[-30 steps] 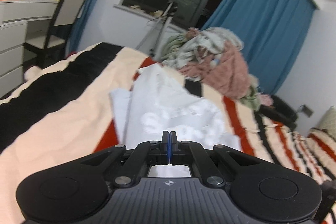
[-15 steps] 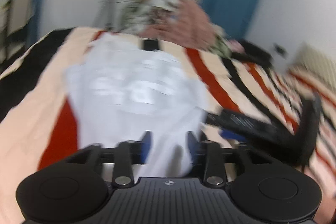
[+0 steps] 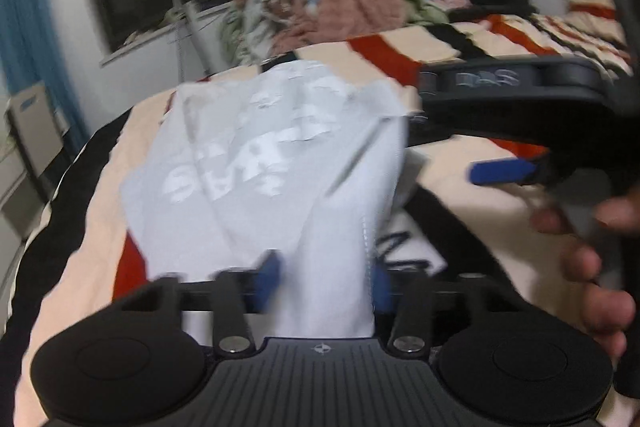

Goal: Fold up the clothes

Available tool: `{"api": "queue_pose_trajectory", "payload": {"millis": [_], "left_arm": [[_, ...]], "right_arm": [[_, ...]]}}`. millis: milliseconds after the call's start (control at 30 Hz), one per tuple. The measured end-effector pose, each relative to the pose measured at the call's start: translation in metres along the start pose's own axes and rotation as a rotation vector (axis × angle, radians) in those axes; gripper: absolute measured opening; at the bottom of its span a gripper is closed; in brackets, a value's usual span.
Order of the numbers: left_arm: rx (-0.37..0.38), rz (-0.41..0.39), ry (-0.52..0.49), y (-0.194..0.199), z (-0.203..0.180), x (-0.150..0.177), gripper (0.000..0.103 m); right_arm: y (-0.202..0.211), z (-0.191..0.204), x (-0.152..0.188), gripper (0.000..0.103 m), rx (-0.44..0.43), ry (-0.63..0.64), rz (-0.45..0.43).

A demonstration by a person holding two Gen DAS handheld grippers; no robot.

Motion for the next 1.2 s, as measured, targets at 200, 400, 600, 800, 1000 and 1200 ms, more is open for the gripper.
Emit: {"api": "queue_pose_trajectory", "payload": {"millis": [200, 400, 600, 800, 1000, 1200], "left_arm": [[0.016, -0.215, 0.211, 0.041, 0.034, -0.009, 0.005], [0.01, -0.372, 0.286, 0.072, 0.046, -0.015, 0.004], [0.031, -0.399, 0.452, 0.083, 0.076, -0.013, 0.004], [0.047, -0.367, 0.454, 0.092, 0.08, -0.012, 0.004], [0.056, -0.347, 0.487, 0.093, 0.084, -0.008, 0.004], [0.055, -0.35, 0.54, 0.097, 0.092, -0.004, 0.004]], "right_arm": [[0.0, 0.013, 0.004, 0.09, 0.042, 0.146, -0.022], [0.005, 0.016, 0.008, 0.09, 0.129, 0.216, -0.038], [0.037, -0.014, -0.014, 0.09, 0.28, 0.062, -0.198], [0.065, -0.036, -0.03, 0.09, 0.303, -0.061, -0.29], [0.059, -0.009, -0.012, 0.09, 0.227, 0.074, -0.22], [0.041, 0.043, 0.029, 0.09, 0.049, 0.375, -0.118]]}}
Point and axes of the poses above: each gripper's, at about its wrist camera, not at the fingertips, and y roughly against the way its jaws point, z to its left, x to its underside, the point moved 1 cm from there along -y, roughly the way its jaws point, and after that the axes turned 3 degrees about -y, right-handed, at the moved point
